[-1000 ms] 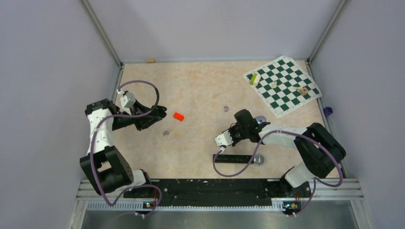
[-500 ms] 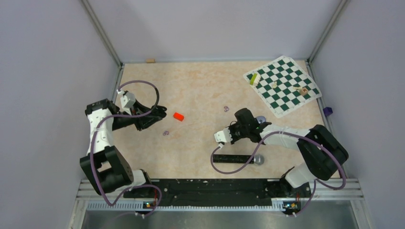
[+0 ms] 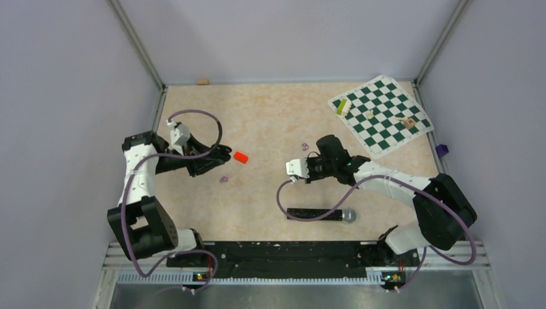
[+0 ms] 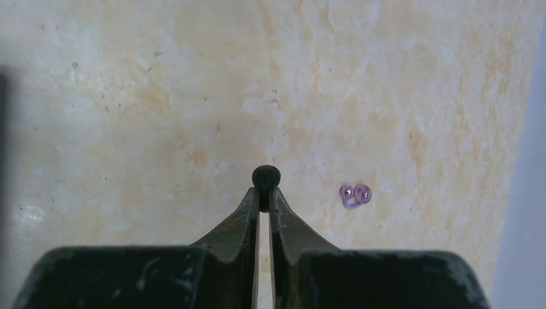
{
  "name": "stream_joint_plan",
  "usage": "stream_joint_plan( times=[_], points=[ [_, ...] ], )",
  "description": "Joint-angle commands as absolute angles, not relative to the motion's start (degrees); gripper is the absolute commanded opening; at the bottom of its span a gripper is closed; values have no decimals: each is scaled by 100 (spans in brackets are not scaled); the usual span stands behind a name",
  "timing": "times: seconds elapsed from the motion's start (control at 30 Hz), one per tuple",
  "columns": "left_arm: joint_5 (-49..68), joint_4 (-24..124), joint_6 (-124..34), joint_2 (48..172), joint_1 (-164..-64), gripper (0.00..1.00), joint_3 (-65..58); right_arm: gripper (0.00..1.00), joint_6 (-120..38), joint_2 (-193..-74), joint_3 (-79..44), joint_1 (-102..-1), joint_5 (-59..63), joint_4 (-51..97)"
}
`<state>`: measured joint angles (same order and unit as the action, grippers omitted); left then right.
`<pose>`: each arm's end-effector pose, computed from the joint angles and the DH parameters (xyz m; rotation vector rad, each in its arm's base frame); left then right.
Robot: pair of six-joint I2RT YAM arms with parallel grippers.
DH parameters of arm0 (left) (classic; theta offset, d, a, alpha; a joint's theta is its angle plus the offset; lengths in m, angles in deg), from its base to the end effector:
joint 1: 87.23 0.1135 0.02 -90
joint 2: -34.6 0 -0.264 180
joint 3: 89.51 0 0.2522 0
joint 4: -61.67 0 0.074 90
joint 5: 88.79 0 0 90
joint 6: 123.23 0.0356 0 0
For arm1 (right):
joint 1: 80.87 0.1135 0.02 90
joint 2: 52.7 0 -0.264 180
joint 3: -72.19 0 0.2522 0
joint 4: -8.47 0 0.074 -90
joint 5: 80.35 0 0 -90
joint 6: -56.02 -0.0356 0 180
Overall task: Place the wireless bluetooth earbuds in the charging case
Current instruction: Pick up the earbud from the center of the board, then place the earbud in the charging case.
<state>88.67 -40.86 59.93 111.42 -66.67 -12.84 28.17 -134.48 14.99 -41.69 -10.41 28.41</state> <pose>0.1955 0.0353 0.2962 0.8675 1.4886 -1.0554 0.2157 0.1915 0.1945 -1.8806 1.3215 0.2060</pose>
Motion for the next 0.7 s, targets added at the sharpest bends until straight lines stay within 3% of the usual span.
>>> stream_joint_plan(
  times=[0.0,0.4,0.67],
  points=[
    [8686,-4305,6143,11327,-7257,0,-916,4,2027,-13115,767,-4343,-1749,3377],
    [7604,-4026,5216,12581,-8774,0,720,4,998,-12536,-566,-4812,-2831,4189],
    [5796,158,1104,12054,-10083,0,78,4,492,-12192,-870,-4861,-3018,4152]
  ],
)
